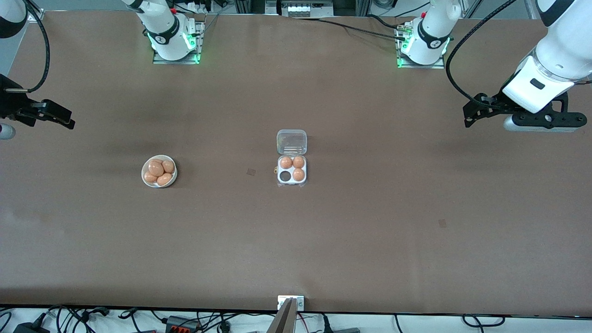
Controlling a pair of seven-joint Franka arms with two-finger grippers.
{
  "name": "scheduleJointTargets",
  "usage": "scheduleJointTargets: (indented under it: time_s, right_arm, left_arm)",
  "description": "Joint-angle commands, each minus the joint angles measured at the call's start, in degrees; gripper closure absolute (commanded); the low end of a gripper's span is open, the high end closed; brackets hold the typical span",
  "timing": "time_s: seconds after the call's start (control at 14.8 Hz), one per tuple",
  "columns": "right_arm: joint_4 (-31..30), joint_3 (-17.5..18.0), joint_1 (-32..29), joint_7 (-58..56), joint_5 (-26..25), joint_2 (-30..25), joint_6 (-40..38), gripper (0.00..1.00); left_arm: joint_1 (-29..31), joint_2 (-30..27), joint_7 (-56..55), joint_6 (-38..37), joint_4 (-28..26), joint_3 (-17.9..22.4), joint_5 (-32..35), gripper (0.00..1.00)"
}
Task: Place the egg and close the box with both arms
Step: 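Move the right gripper over the white bowl of eggs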
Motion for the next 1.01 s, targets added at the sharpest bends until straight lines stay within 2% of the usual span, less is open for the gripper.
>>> scheduleJointTargets:
  time_s: [0.0, 0.47, 0.95]
  right_arm:
    - [-1.9, 0.2, -0.4, -0.2, -0.1, -2.0, 0.1, 0.0]
    - [-1.5, 0.3, -0.1, -0.3, -0.6, -1.7, 0.5, 0.0]
    - [-1.6, 0.8, 4.2, -0.3, -0.6, 8.8, 4.1, 0.0]
  left_arm:
    - [0.5, 0.6, 0.2, -0.3, 1.4, -0.2, -1.0, 0.0]
    - [0.2, 0.6, -0.1, -1.4, 1.5, -0.2, -0.8, 0.0]
    - [0.1, 0.6, 0.1, -1.5, 1.5, -0.2, -0.6, 0.0]
